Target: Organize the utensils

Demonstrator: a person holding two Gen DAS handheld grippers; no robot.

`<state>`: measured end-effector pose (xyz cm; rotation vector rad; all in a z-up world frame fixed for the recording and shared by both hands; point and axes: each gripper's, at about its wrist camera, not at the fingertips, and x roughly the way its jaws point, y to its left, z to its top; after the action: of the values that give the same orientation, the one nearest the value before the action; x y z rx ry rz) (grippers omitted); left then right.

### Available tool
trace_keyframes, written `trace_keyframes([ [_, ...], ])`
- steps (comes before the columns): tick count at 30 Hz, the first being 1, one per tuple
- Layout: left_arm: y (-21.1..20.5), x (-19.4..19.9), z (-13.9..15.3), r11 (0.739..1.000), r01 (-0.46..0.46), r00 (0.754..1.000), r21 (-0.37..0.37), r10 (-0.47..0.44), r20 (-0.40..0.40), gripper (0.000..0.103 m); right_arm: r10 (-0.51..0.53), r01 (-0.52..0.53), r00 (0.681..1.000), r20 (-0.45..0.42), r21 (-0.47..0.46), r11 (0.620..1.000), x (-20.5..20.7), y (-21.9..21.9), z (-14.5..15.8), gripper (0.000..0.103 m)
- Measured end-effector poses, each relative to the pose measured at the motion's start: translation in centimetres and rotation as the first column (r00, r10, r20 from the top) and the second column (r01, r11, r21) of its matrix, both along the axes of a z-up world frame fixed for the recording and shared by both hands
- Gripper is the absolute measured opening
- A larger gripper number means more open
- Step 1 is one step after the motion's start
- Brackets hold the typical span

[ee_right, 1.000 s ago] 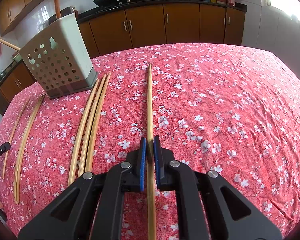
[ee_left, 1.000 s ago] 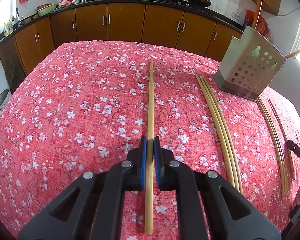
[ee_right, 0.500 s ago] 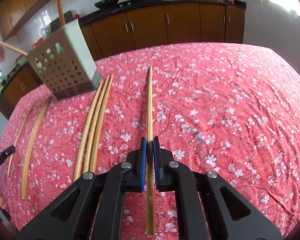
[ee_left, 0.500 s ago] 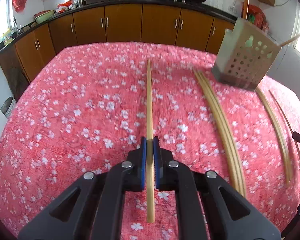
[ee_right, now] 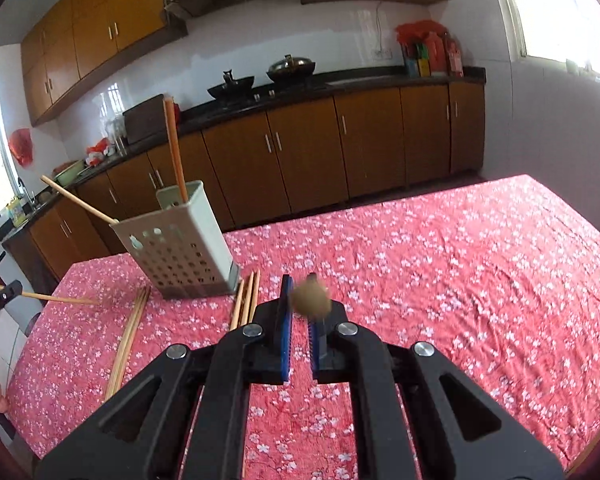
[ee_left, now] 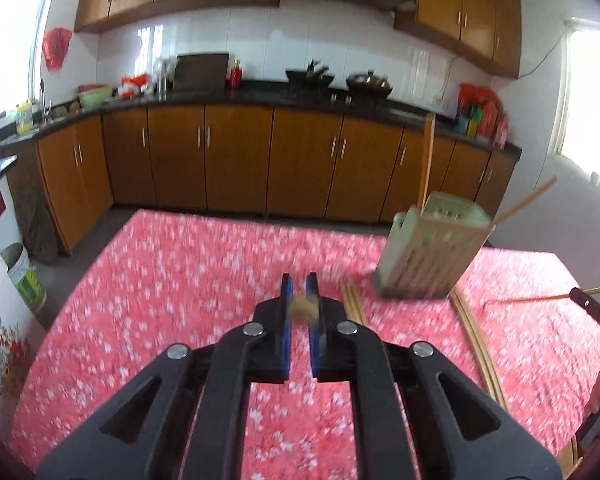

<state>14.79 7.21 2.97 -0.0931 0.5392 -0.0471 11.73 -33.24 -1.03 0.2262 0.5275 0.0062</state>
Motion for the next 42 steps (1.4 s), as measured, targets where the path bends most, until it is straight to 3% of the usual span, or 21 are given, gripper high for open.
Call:
trace_keyframes([
  [7, -0.4, 0.6, 2.7, 0.999, 0.042, 0.999, -0.03, -0.042, 0.027, 0.008, 0.017, -0.018, 0.999, 0.047, 0.009, 1.0, -0.1, 0.6, 1.7, 0.007],
  [15, -3.4, -0.9, 7.7, 0.982, 0.182, 0.979, -0.045, -0.176, 0.105, 0.008, 0.136, -0.162, 0.974, 0.18, 0.137, 0.977, -0.3, 1.5, 8.5, 0.007],
  [21, -5.6, -0.8, 11.8, 0.968, 0.237, 0.953, -0.078, -0.216, 0.212, 0.008, 0.171, -0.208, 0.935, 0.312, 0.091, 0.974, 0.2, 3.9, 13.2, 0.007],
  [25, -7.2, 0.4, 13.6, 0.971, 0.223, 0.941, -0.089, -0.191, 0.279, 0.008, 0.178, -0.206, 0.927, 0.331, 0.052, 0.977, 2.3, 5.4, 13.9, 0.007],
  [31, -9.4, 4.3, 12.2, 0.984, 0.164, 0.948, -0.071, -0.138, 0.288, 0.008, 0.17, -0.183, 0.958, 0.23, 0.036, 0.982, 6.2, 6.5, 11.7, 0.007],
  [40, -11.2, 9.9, 7.5, 0.983, 0.165, 0.977, -0.077, -0.152, 0.148, 0.008, 0.182, -0.187, 0.976, 0.121, 0.037, 0.982, 9.2, 7.3, 9.4, 0.008],
  [42, -11.3, 10.2, 7.2, 0.984, 0.162, 0.978, -0.076, -0.15, 0.142, 0.015, 0.183, -0.188, 0.976, 0.12, 0.031, 0.982, 9.3, 7.5, 9.3, 0.016],
])
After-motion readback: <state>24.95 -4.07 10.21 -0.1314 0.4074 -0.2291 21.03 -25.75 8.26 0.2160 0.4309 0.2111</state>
